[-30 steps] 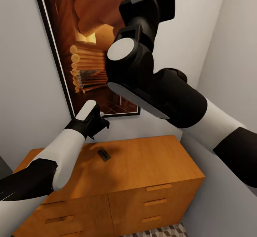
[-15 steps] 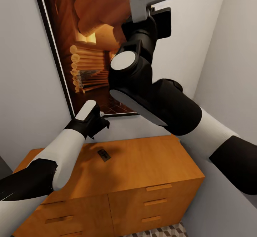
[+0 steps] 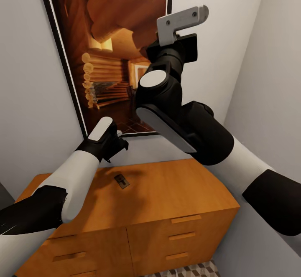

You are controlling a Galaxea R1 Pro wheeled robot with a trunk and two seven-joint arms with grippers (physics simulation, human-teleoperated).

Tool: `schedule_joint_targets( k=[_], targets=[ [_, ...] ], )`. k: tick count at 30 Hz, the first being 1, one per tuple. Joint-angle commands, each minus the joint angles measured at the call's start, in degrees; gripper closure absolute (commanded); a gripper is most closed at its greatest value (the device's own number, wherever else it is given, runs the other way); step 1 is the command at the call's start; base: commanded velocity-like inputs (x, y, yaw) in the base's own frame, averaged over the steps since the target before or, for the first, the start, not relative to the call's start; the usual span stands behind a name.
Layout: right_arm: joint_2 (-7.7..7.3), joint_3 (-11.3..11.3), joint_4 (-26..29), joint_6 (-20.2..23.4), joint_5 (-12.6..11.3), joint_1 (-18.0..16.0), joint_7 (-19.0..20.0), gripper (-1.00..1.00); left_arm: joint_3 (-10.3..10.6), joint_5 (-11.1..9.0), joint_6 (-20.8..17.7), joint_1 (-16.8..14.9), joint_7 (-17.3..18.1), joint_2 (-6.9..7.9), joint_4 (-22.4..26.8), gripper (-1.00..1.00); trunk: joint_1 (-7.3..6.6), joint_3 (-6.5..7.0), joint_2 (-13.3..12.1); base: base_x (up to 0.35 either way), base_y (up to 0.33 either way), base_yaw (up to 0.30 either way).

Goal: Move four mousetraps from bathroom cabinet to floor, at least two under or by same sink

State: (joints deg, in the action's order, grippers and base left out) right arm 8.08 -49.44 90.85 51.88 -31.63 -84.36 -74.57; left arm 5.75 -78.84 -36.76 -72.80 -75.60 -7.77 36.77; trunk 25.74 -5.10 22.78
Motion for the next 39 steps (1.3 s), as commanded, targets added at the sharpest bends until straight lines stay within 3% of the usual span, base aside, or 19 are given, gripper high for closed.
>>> schedule_joint_targets(
  k=[1,18,20,23,28,32,39],
  targets=[
    [0.02,0.2,0.0,0.5,-0.7,0.0,-0.4,1.00,0.2,-0.3,-0.5,-0.1,-0.4,0.04,0.1,-1.00,0.04,-0.14,0.1,0.000,0.000,0.000],
    [0.18,1.5,0.0,1.3,-1.1,1.2,2.1,1.00,0.1,-0.4,-0.4,-0.1,-0.5,0.02,-0.1,-1.00,0.04,-0.14,0.1,0.000,0.000,0.000],
    [0.16,1.6,0.0,1.3,-2.5,1.4,2.2,1.00,0.0,-0.5,-0.3,-0.1,-0.5,0.01,-0.2,-1.00,0.04,-0.14,0.1,0.000,0.000,0.000],
    [0.06,1.7,0.0,1.4,-6.5,1.5,2.1,1.00,0.0,-0.5,-0.2,-0.1,-0.5,-0.02,-0.3,-1.00,0.04,-0.14,0.1,0.000,0.000,0.000],
    [0.05,3.5,0.0,2.1,-11.7,1.5,2.0,1.00,0.0,-0.6,0.0,-0.1,-0.8,0.01,-0.5,-1.00,0.04,-0.14,0.1,0.000,0.000,0.000],
    [0.08,4.5,0.0,3.0,-13.5,1.6,2.1,1.00,0.0,-0.7,0.1,-0.1,-1.0,0.03,-0.6,-1.00,0.04,-0.14,0.1,0.000,0.000,0.000],
    [0.09,4.9,0.0,3.3,-14.1,1.6,2.0,1.00,0.0,-0.7,0.2,-0.1,-1.2,0.04,-0.6,-1.00,0.04,-0.14,0.1,0.000,0.000,0.000]
  ],
)
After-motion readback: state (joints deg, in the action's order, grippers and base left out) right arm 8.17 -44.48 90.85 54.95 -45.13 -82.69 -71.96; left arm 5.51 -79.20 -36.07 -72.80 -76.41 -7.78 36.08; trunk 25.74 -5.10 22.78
